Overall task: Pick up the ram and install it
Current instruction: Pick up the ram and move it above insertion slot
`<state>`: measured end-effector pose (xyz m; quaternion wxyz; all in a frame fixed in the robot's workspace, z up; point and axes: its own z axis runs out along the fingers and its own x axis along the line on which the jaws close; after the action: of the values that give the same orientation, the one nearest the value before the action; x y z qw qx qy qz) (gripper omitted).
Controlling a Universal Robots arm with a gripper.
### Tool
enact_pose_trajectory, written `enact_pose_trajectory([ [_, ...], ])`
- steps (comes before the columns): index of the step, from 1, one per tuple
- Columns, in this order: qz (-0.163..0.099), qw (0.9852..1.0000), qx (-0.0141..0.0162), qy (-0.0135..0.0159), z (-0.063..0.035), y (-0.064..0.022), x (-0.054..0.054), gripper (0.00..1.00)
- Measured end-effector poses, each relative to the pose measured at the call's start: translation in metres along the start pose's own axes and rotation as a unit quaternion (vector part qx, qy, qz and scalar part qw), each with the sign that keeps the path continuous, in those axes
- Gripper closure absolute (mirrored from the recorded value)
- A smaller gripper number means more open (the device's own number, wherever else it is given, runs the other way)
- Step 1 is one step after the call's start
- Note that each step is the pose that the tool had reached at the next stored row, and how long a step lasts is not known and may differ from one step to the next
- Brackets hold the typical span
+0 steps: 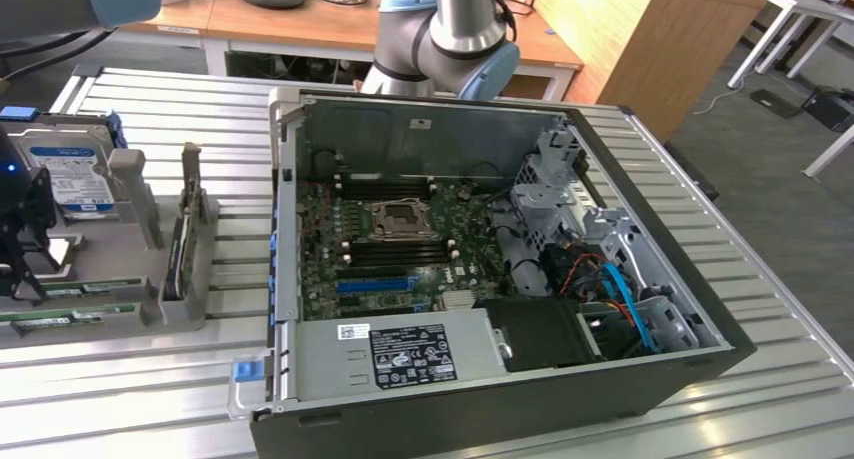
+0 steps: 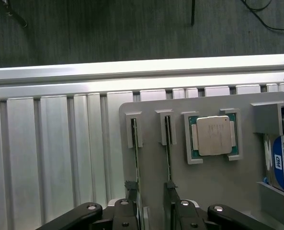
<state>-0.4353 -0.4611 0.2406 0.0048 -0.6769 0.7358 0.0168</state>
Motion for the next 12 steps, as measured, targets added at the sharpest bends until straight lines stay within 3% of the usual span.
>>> enact_pose_trajectory([
  [12, -0.007, 1.0, -0.0002, 0.0001, 0.0021, 0.0, 0.0001, 0.64],
])
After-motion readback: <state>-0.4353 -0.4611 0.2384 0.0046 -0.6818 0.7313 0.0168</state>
